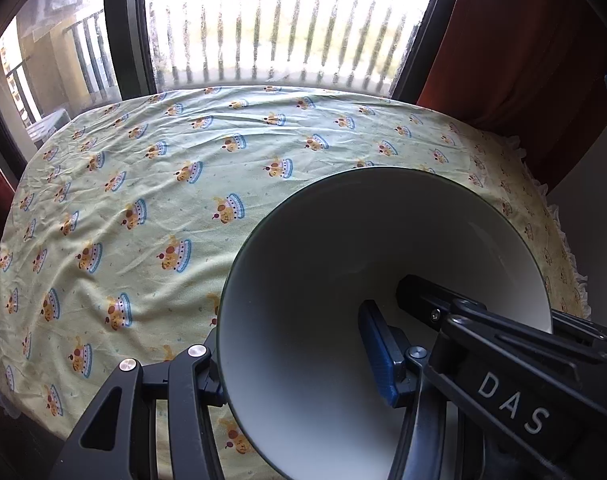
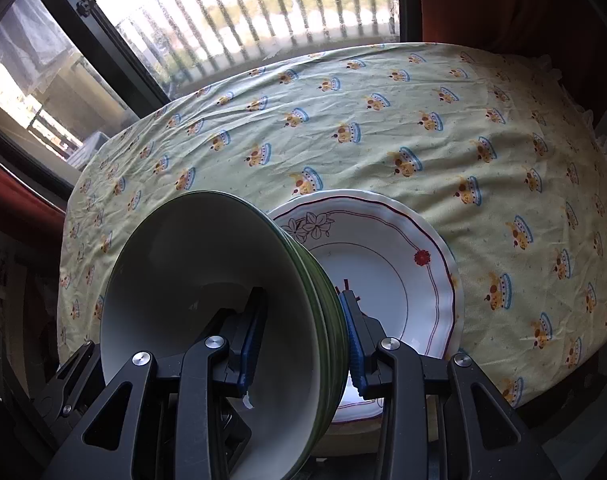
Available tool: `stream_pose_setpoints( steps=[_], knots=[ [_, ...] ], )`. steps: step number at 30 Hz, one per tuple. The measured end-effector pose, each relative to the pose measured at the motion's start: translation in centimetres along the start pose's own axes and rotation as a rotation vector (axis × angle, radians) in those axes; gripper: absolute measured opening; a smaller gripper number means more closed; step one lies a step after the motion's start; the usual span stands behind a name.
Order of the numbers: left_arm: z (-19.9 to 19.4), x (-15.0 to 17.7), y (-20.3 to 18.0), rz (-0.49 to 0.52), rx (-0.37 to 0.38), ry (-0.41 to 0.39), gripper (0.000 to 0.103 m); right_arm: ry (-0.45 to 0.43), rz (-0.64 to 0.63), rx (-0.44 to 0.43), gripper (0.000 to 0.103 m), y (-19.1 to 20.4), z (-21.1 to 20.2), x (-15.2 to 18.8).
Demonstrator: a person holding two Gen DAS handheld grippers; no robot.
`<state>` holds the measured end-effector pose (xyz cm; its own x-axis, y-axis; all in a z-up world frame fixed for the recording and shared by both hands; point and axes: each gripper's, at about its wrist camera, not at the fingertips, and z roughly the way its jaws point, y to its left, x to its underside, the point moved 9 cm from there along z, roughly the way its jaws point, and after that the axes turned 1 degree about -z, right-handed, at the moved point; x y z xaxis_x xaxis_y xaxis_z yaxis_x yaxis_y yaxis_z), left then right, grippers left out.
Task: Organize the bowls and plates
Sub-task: 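Lower the nested bowls onto the red-rimmed dish with both grippers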
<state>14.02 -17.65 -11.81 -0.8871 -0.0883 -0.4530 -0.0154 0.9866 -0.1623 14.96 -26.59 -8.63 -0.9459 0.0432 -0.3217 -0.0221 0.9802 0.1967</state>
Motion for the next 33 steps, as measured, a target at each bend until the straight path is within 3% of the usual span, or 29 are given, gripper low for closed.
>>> stream_pose_setpoints(
  steps=[14, 33],
  knots=[
    [3.2, 0.9, -2.4, -0.095, 0.017, 0.057, 0.054, 0.073, -0.062, 0.039, 0.040, -3.7, 2.3, -0.5],
    [3.4, 0.1, -3.1, -0.058, -0.106, 0.027, 0.055, 0.074, -0.048, -0.097, 0.040, -4.6, 3.3, -1.2]
  ],
)
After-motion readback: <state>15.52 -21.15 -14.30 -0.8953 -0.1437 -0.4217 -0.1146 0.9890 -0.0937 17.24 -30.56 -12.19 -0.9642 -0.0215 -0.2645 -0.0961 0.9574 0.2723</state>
